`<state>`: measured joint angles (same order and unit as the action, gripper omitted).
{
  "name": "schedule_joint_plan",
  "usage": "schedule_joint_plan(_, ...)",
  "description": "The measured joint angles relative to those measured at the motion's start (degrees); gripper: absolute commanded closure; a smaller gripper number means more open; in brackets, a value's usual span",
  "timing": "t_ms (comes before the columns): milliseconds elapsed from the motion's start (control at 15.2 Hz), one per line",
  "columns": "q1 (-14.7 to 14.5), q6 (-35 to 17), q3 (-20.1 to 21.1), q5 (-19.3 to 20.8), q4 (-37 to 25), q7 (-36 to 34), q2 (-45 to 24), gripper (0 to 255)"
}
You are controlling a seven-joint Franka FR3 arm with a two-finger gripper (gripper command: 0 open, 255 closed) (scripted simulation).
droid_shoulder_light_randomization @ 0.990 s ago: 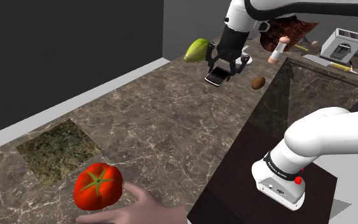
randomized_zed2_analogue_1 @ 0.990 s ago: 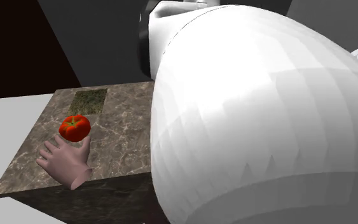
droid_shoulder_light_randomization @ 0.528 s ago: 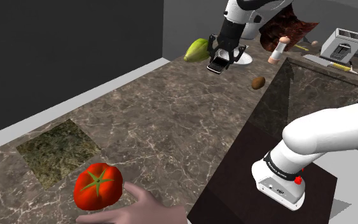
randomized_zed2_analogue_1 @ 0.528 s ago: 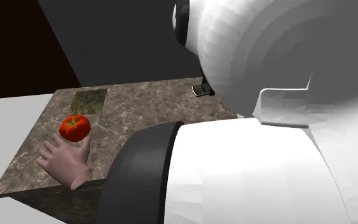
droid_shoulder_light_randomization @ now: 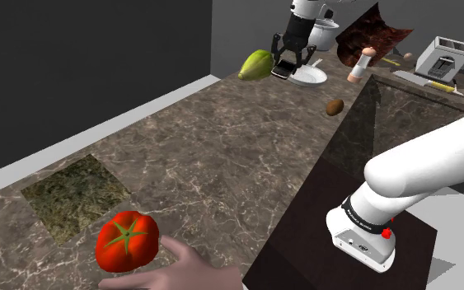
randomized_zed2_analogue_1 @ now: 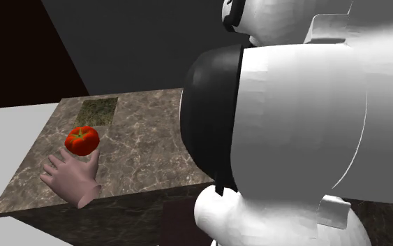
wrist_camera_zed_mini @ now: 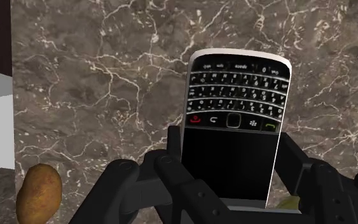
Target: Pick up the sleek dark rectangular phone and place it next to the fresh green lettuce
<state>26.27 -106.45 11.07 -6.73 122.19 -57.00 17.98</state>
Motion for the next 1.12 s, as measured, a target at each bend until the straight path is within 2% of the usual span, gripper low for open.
schedule_joint_plan(462,2.8,0.1,-2.8,2.6,-12.7,4.4,-13.0,255)
schedule_joint_plan(1122,5.5,5.6,-5.4,4.7,-36.5,9.1,-31.7,255)
